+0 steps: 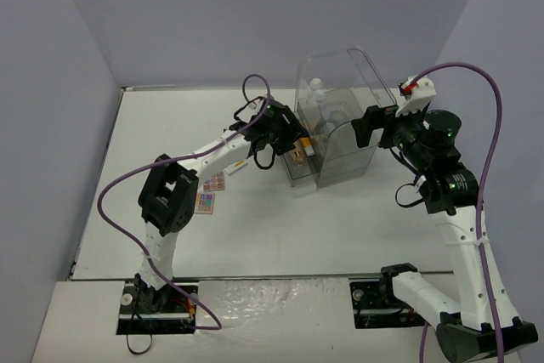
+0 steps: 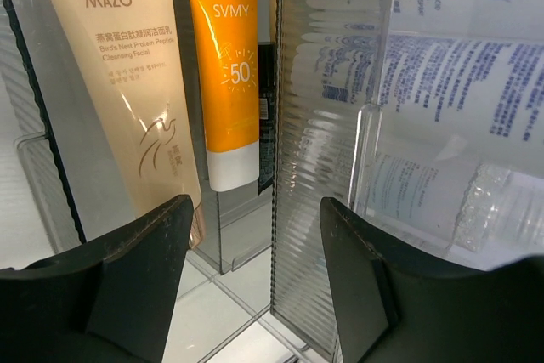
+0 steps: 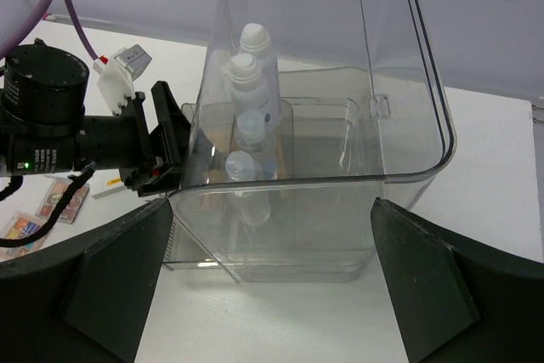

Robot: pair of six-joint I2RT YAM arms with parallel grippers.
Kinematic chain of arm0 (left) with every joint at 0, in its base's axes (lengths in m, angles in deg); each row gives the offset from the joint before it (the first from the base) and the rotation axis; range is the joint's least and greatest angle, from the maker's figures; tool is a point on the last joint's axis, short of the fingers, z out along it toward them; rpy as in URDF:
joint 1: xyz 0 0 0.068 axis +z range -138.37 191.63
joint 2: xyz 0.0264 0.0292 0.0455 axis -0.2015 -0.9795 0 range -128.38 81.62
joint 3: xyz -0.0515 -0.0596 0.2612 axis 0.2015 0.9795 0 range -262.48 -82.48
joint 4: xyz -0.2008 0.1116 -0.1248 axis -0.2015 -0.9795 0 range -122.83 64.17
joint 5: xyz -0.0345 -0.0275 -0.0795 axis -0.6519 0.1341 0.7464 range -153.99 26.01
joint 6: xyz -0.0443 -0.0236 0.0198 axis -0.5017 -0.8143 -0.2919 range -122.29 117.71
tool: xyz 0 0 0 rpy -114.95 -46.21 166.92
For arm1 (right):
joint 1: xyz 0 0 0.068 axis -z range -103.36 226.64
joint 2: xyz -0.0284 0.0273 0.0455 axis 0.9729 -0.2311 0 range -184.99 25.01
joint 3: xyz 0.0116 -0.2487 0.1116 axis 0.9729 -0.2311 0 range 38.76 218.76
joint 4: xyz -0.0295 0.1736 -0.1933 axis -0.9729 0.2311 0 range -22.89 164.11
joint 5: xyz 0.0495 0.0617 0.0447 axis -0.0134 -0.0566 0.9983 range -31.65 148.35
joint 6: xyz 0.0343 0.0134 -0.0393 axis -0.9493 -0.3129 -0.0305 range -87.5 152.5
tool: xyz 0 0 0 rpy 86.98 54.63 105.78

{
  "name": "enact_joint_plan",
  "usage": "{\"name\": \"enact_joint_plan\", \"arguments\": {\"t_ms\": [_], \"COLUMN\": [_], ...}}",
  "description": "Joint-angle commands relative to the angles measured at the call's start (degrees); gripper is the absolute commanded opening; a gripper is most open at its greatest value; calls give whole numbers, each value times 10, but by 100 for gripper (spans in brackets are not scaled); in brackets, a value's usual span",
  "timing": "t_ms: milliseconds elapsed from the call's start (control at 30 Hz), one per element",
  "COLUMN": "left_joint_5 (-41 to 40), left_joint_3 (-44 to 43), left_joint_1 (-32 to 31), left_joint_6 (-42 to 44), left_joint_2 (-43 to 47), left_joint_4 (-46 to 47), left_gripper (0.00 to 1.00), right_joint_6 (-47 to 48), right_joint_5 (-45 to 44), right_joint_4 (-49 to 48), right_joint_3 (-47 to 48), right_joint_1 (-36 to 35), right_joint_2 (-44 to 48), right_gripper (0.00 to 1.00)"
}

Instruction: Organize the makeup

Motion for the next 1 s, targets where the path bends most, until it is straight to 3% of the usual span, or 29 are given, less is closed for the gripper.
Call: {"name": "enact_joint_plan", "arguments": {"t_ms": [0, 233, 367, 600, 800, 967], "left_joint_5": [-12, -81, -93, -6, 63, 122], "left_joint_3": [-15, 2, 68, 205, 229, 228], "left_joint_1": [-8, -5, 12, 82, 98, 106], "left_joint_6": [51, 232, 356, 465, 575, 616], "left_joint_2": [88, 168, 215, 268, 250, 201], "left_joint_4": [17, -82, -82, 18, 73, 141], "left_gripper": [58, 58, 58, 59, 64, 79], "right_joint_6": [-4, -21, -38, -77, -131, -151], "right_joint_5": [4, 2, 6, 80, 189, 242], "right_joint_4": [-38, -37, -36, -28, -28, -27], "right_joint_3": [5, 43, 96, 232, 319, 341], "right_joint_1": [-6, -5, 3, 68, 136, 144], "right_joint_2": [5, -18, -55, -174, -296, -351], "right_gripper": [100, 100, 100, 100, 100, 99]}}
